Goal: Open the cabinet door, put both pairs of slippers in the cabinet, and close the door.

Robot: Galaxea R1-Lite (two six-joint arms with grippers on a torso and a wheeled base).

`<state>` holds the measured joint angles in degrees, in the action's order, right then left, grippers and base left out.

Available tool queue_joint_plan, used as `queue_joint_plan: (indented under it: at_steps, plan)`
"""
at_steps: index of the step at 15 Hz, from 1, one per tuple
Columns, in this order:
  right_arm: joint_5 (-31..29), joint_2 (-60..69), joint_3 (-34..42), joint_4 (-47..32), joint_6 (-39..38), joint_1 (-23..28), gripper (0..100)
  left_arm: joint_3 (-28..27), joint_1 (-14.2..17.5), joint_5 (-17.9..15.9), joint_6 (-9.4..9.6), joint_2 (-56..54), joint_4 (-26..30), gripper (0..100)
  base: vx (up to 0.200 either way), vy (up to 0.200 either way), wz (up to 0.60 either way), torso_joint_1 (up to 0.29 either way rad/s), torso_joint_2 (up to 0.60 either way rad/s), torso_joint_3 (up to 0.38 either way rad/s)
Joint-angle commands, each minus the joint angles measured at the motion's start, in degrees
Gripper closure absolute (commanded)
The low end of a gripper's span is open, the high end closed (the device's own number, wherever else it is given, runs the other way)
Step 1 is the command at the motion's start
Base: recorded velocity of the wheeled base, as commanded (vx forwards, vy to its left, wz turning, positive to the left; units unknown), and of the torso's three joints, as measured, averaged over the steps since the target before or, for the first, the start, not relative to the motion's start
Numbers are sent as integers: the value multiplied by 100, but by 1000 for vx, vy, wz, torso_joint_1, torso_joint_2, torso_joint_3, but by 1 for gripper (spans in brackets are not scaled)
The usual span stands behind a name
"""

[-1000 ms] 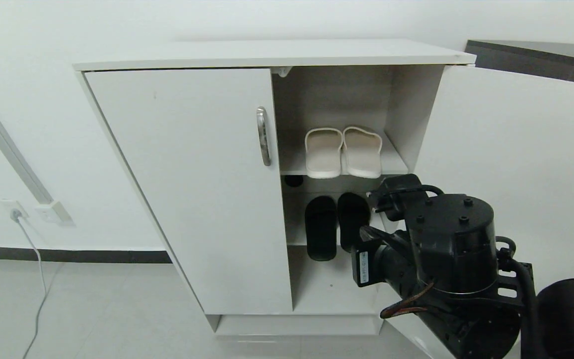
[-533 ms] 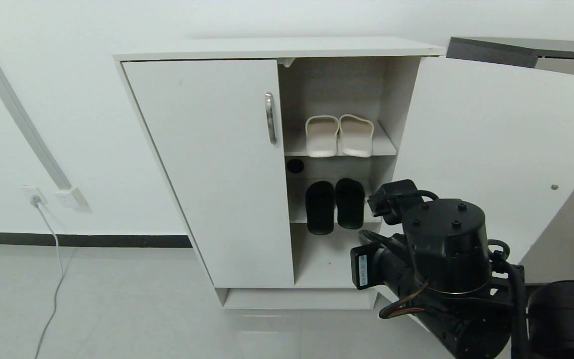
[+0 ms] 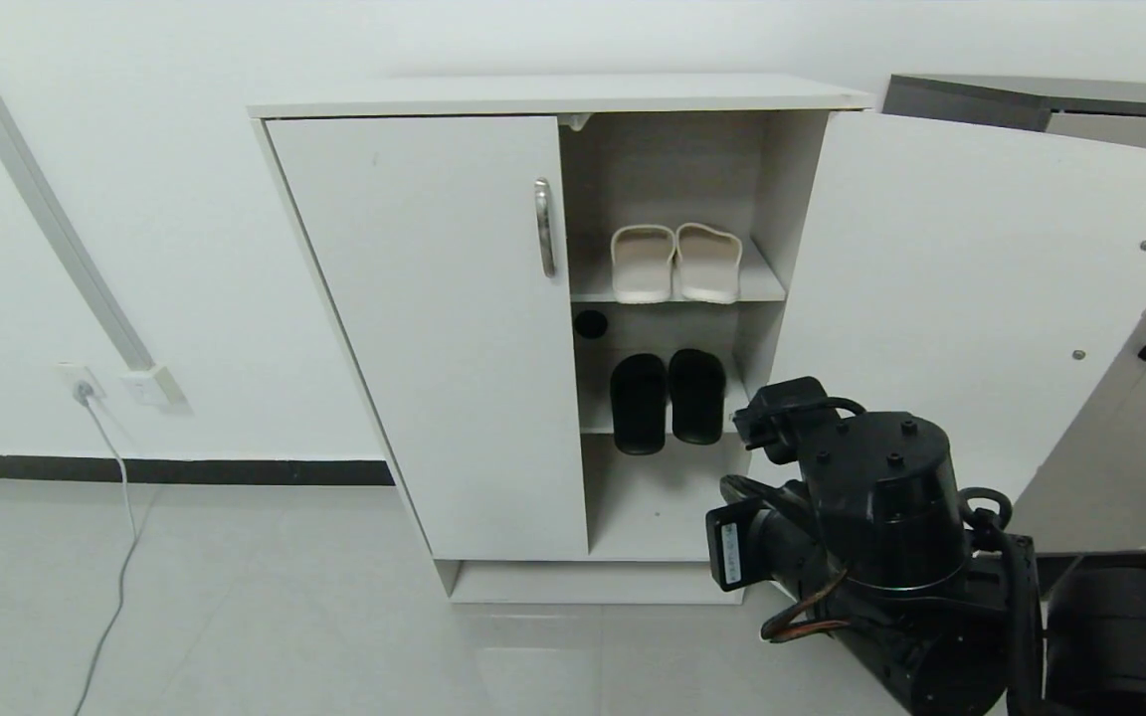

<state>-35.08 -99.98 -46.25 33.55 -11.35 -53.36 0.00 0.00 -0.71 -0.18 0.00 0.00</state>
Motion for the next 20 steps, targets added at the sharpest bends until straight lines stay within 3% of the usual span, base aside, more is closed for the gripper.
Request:
queue_joint_plan:
  at_steps: [1, 15, 20]
  plan:
    - [-7, -22, 20, 3, 1, 1, 100, 0, 0, 9, -8, 0, 0, 100, 0, 0, 0, 0, 0, 0]
    - [-7, -31, 28, 3, 10, 1, 100, 0, 0, 0, 1, 0, 0, 100, 0, 0, 0, 0, 0, 0]
    - [-7, -31, 28, -6, 19, 1, 100, 0, 0, 0, 1, 0, 0, 100, 0, 0, 0, 12, -292, -330]
